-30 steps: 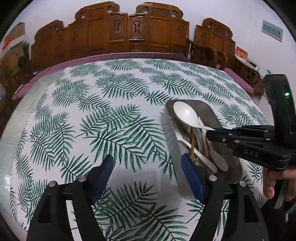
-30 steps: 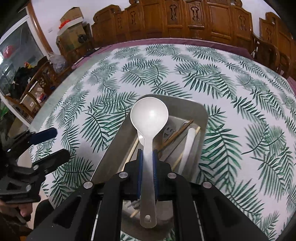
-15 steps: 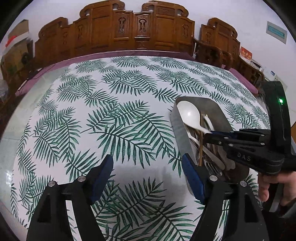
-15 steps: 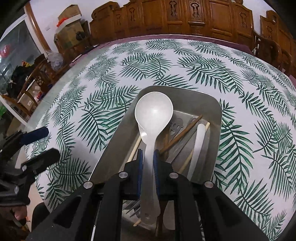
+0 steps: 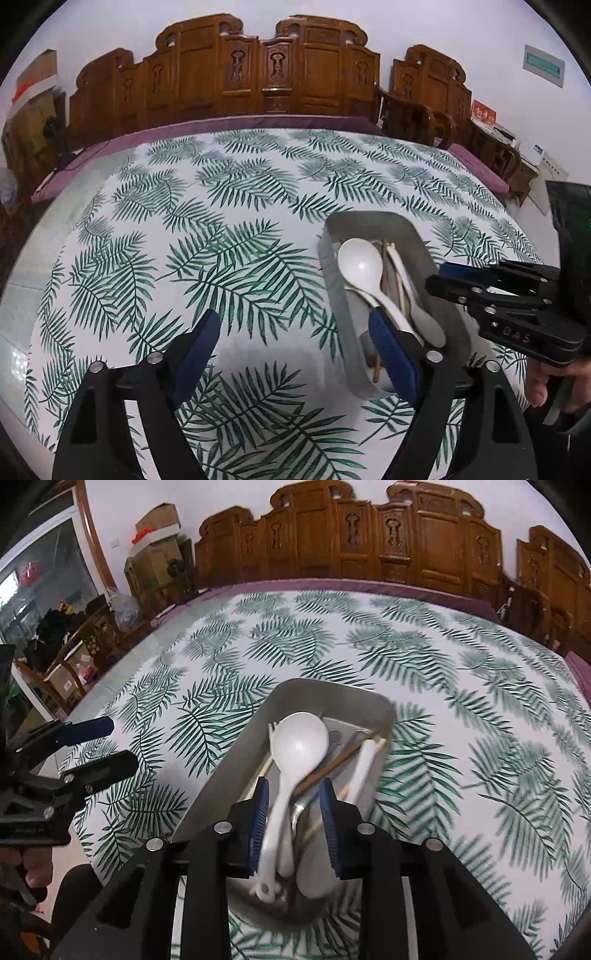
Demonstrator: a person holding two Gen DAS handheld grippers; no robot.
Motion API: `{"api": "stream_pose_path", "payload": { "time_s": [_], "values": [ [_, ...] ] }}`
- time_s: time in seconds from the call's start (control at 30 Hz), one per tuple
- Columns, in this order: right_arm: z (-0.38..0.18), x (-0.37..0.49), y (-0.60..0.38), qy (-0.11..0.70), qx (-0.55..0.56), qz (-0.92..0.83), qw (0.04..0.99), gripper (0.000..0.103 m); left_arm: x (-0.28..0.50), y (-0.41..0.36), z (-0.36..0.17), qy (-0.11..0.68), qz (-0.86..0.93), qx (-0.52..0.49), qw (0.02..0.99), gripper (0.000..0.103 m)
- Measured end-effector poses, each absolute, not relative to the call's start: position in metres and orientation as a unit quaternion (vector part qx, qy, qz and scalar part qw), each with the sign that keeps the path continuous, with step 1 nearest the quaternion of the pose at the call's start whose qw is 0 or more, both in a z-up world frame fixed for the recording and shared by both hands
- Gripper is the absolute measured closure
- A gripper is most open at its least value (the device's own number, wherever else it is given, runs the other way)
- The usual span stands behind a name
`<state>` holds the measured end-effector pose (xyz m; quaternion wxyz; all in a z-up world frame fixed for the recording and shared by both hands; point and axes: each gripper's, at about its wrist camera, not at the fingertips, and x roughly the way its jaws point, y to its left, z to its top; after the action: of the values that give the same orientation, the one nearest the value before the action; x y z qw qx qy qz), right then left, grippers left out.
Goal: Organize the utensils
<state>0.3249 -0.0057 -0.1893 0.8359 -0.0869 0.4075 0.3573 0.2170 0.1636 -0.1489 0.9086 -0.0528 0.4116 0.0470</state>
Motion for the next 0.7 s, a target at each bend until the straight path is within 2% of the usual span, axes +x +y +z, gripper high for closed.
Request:
{"api": "stream_pose_path", "payload": {
  "time_s": [0.23, 0.37, 0.47, 0.53, 0.63, 0.7],
  "values": [
    [-0.174, 0.303, -0.054, 0.381, -0.072, 0.349, 0.853, 0.053, 0.207, 0.145, -0.137, 0.395, 0.049, -0.063, 0.915, 0.008],
    [-0.167, 0.289, -0.077, 0.369, -0.067, 0.342, 0.862, 0.045, 0.199, 0.133, -0.135, 0.393, 0.05, -0.067, 0.916, 0.008],
    [-0.161, 0.279, -0.096, 0.361, -0.062, 0.332, 0.869, 0.027, 0.191, 0.122, -0.135, 0.394, 0.044, -0.07, 0.915, 0.008],
    [-0.156, 0.27, -0.11, 0.352, -0.057, 0.324, 0.877, 0.01, 0.186, 0.113, -0.134, 0.395, 0.046, -0.065, 0.915, 0.008],
    [-0.151, 0.26, -0.128, 0.344, -0.053, 0.315, 0.883, 0.003, 0.179, 0.101, -0.131, 0.394, 0.045, -0.06, 0.916, 0.008],
    [-0.148, 0.253, -0.141, 0.34, -0.049, 0.309, 0.887, 0.003, 0.176, 0.094, -0.129, 0.393, 0.047, -0.058, 0.916, 0.008]
  ]
}}
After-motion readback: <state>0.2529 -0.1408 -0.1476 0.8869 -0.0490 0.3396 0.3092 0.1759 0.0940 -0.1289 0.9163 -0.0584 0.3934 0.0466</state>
